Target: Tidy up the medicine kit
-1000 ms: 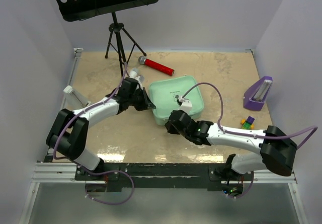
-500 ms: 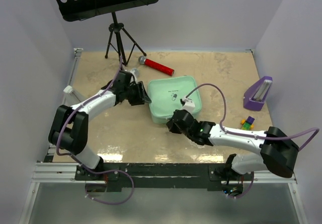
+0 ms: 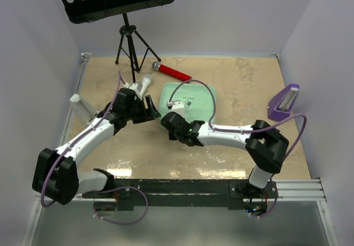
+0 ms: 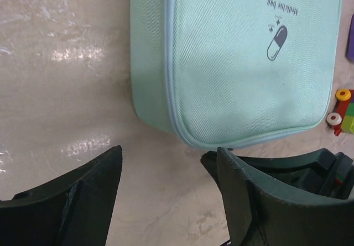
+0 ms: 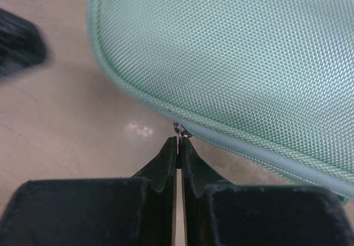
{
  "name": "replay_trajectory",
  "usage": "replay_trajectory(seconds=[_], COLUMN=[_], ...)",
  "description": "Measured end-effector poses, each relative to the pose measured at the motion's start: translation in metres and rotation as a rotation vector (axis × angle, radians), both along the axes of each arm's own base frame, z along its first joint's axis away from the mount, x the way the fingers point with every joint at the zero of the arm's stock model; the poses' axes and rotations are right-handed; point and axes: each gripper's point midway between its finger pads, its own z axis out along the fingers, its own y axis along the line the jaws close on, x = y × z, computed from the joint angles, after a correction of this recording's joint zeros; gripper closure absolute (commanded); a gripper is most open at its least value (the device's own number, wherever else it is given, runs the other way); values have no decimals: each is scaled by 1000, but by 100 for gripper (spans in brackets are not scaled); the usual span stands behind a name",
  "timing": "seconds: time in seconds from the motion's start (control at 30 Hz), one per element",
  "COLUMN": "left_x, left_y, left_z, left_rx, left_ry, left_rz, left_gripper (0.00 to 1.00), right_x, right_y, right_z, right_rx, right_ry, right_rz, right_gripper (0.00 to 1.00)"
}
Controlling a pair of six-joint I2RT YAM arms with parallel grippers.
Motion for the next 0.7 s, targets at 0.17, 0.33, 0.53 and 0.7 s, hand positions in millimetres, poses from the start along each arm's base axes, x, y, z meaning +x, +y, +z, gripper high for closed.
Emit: replay_trajectory(seconds=[0.17, 0.33, 0.53, 0.7], left_x=[-6, -1, 23, 34], left_y=[-13, -14, -23, -26], left_z=[-26, -47, -48, -49], left_rx=[30, 66, 82, 91], left_ry=[64, 120, 109, 104], left_rz=[-35, -19, -7, 2], left_gripper=[26, 28, 39, 41], right_x=[3, -2, -8, -13], right_y=[27, 32, 17, -7], right_z=[7, 7, 10, 15], right_rx=[-23, -43, -20, 14], right_ry=[-40, -50, -55, -58], right_rz=[68, 96, 63, -14], right_gripper=[100, 100, 100, 100])
